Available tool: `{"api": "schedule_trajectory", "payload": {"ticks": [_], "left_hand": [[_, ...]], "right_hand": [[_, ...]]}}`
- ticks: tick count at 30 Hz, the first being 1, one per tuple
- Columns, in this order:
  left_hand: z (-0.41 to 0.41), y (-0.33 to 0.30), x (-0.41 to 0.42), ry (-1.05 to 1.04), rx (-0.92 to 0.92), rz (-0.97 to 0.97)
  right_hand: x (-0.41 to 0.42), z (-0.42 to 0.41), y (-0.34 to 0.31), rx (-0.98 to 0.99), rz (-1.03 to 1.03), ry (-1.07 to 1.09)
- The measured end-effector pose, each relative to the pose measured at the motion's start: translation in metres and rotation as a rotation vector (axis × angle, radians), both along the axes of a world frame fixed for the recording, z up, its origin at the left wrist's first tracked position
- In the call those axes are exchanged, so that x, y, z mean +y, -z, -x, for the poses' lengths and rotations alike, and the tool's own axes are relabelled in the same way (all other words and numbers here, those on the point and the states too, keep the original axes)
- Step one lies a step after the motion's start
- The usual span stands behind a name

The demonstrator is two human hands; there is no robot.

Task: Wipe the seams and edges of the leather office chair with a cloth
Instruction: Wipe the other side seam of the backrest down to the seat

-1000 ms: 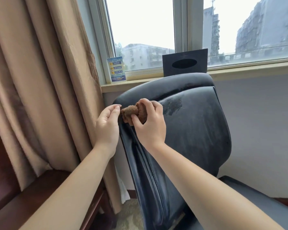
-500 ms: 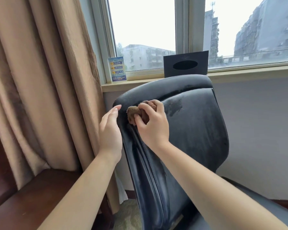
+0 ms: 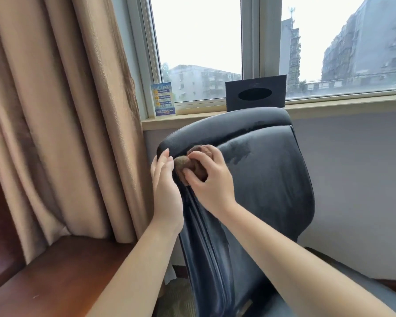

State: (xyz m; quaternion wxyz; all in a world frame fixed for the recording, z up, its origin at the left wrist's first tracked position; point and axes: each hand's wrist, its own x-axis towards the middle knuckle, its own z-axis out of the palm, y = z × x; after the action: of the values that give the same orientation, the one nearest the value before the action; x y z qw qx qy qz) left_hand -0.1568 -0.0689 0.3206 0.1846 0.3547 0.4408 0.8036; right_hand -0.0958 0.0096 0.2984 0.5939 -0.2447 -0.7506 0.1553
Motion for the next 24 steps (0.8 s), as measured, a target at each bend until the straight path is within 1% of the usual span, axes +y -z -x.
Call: {"api": "schedule_trajectory", "payload": {"ticks": [2,3,9,12,14,17,19,21,22,24], "left_hand": [[-0.001,-0.001,0.003,0.01,-0.03,-0.008],[-0.001,-0.001,0.004,0.018,-0.036,-0.006],[-0.005,-0.003,0.009,0.01,-0.058,0.014],[-0.005,-0.002,0.009,0.003,-0.061,0.018],[-0.007,-0.002,0.008,-0.014,-0.05,0.009],[-0.013,0.0,0.008,-0.038,-0.044,0.001],[-0.012,0.001,0.008,-0.037,-0.057,-0.018],[-0.01,0.003,0.009,-0.016,-0.078,-0.038],[-0.009,0.002,0.009,-0.005,-0.102,-0.041],[-0.008,0.0,0.009,0.007,-0.141,-0.035]], "right_hand": [[0.001,-0.002,0.006,-0.04,-0.071,-0.035],[0.01,-0.006,0.003,-0.038,-0.068,-0.026],[0.086,-0.03,-0.032,0.053,0.203,0.141],[0.104,-0.033,-0.038,0.066,0.277,0.201],[0.099,-0.026,-0.037,0.082,0.29,0.233],[0.067,-0.011,-0.026,0.12,0.221,0.18],[0.035,-0.002,-0.009,0.094,0.076,0.071],[0.013,0.001,0.006,0.022,-0.066,-0.02],[0.013,-0.001,0.008,-0.006,-0.106,-0.049],[0.031,-0.009,0.001,-0.019,-0.09,-0.051]]}}
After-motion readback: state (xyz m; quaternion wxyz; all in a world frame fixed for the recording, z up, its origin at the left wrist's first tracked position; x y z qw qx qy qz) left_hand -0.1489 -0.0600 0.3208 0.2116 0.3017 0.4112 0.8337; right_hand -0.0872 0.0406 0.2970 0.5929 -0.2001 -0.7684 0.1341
